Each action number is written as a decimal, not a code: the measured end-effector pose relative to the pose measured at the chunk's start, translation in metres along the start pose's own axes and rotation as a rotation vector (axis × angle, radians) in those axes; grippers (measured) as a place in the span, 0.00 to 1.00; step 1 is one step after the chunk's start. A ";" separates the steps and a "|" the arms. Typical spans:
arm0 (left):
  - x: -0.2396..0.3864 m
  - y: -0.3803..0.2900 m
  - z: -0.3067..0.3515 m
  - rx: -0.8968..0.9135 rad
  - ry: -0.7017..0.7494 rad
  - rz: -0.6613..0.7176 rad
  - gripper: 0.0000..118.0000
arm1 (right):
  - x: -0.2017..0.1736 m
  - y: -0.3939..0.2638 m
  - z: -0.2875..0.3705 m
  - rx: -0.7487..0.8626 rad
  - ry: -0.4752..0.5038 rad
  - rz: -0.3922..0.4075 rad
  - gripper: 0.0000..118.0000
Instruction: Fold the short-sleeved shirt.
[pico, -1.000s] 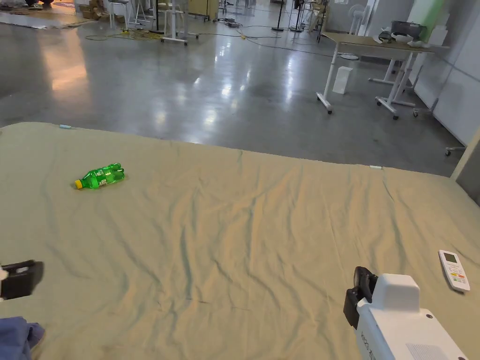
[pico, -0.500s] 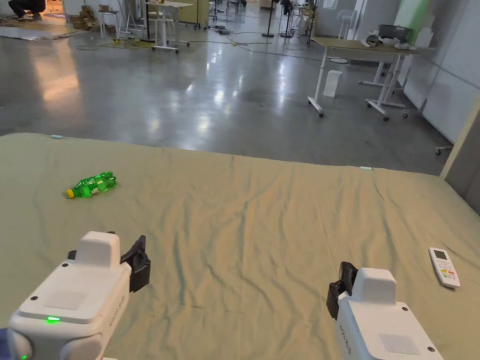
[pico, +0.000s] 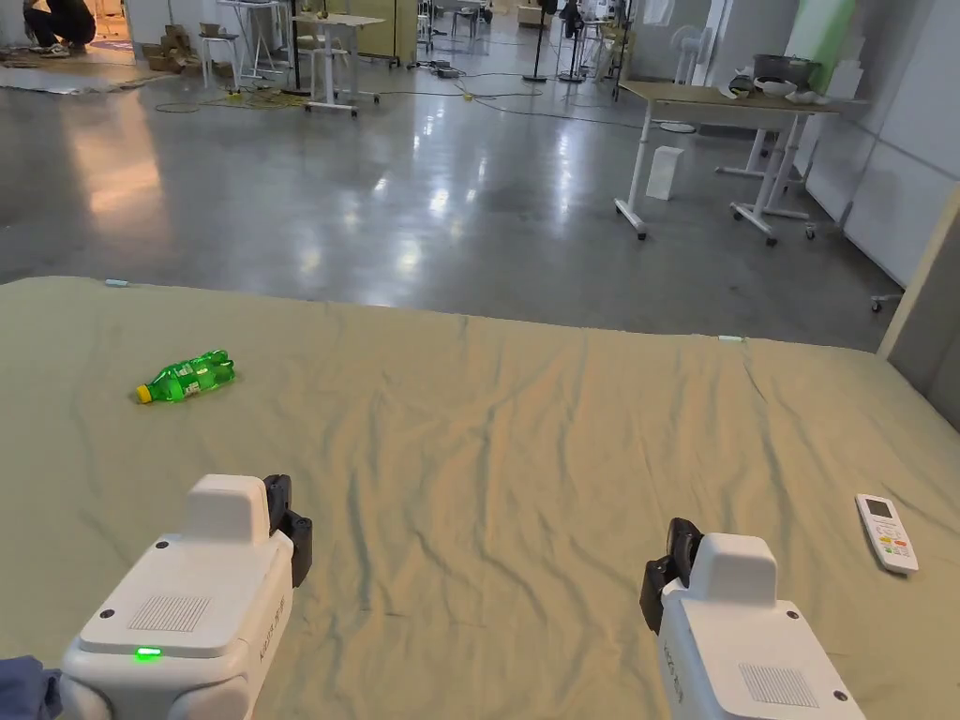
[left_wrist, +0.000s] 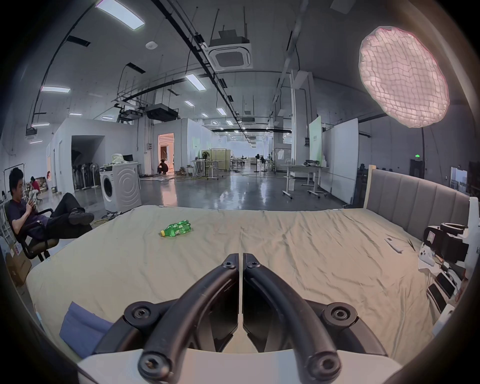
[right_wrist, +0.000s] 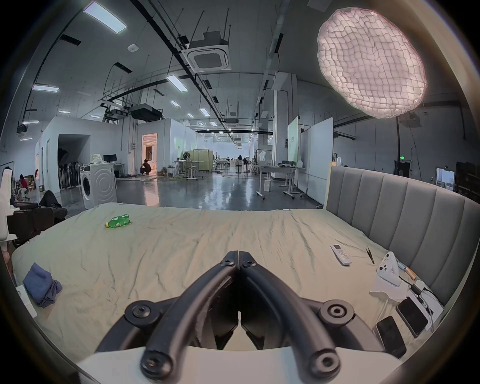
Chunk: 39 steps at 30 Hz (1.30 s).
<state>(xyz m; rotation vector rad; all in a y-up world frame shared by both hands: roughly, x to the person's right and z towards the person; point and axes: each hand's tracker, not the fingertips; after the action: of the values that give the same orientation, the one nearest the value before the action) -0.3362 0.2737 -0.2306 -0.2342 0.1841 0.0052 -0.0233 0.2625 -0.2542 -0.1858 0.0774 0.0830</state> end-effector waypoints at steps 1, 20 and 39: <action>-0.006 -0.005 -0.006 0.001 0.004 -0.002 0.02 | 0.000 0.000 0.001 0.003 0.001 -0.002 0.00; 0.000 -0.006 0.003 0.024 -0.017 -0.023 0.02 | 0.002 0.004 0.009 0.015 -0.011 -0.013 0.02; -0.007 -0.002 0.003 0.071 0.043 0.015 0.79 | 0.004 0.003 0.001 0.041 -0.036 -0.014 1.00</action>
<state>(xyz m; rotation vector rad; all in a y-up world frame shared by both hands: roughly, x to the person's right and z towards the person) -0.3428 0.2722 -0.2259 -0.1627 0.2284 0.0082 -0.0198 0.2664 -0.2540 -0.1436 0.0418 0.0708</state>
